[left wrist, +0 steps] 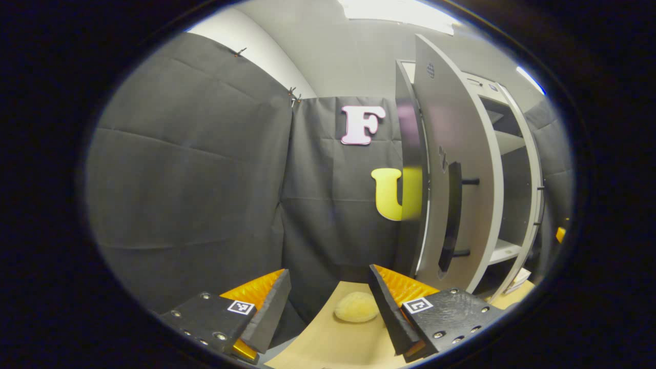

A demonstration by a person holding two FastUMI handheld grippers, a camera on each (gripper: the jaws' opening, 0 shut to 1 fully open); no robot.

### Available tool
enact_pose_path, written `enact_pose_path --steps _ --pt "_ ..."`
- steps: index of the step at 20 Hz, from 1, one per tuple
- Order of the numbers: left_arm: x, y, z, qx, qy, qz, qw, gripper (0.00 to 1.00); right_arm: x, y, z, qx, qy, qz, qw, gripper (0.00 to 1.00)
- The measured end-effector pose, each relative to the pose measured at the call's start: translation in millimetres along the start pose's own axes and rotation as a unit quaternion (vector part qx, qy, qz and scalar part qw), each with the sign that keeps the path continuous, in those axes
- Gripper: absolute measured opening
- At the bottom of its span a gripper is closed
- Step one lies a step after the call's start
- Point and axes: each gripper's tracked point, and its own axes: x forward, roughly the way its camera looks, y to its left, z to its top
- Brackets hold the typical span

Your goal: Grasp the bottle in the cabinet with the left hand and place it on the coaster, then close the right door with the right hand and the left door with the left hand.

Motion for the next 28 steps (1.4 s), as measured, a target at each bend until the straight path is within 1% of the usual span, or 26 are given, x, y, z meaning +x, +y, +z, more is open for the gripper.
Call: enact_pose_path --steps 1,4,7,10,11,12,13,16,19,21,28 --pt "5 -5 3 -0.002 0.000 -0.004 1.000 0.88 -2 -6 -3 -0.003 0.002 -0.005 1.000 0.96" --pt "15 -23 16 0.001 -0.003 -0.016 1.000 0.90 -9 -25 -14 -0.005 0.016 -0.022 1.000 0.96" --pt "23 -50 26 0.002 -0.008 -0.032 0.999 0.89 -14 -44 -20 0.007 0.021 -0.034 0.999 0.96" --pt "25 -74 29 0.018 -0.011 -0.044 0.999 0.90 -18 -65 -26 0.010 0.024 -0.050 0.998 0.97" --pt "24 -77 31 0.029 -0.015 -0.033 0.999 0.90 -20 -74 -27 0.011 0.025 -0.056 0.998 0.96" --pt "27 -78 32 0.045 -0.021 -0.024 0.998 0.89 -22 -81 -28 0.014 0.026 -0.061 0.998 0.97" --pt "23 -79 36 0.050 -0.029 -0.018 0.998 0.89 -23 -89 -29 0.019 0.025 -0.066 0.997 0.97" --pt "21 -82 34 0.036 -0.024 -0.016 0.999 0.90 -24 -107 -33 0.036 0.028 -0.076 0.996 0.97" --pt "19 -82 35 0.042 -0.028 -0.002 0.999 0.89 -19 -117 -32 0.048 0.024 -0.076 0.996 0.97" --pt "17 -87 37 0.048 -0.030 0.000 0.998 0.89 -17 -120 -38 0.047 0.028 -0.074 0.996 0.97" --pt "2 -132 34 0.032 -0.033 -0.030 0.999 0.89 -15 -130 -41 0.040 0.026 -0.065 0.997 0.97"
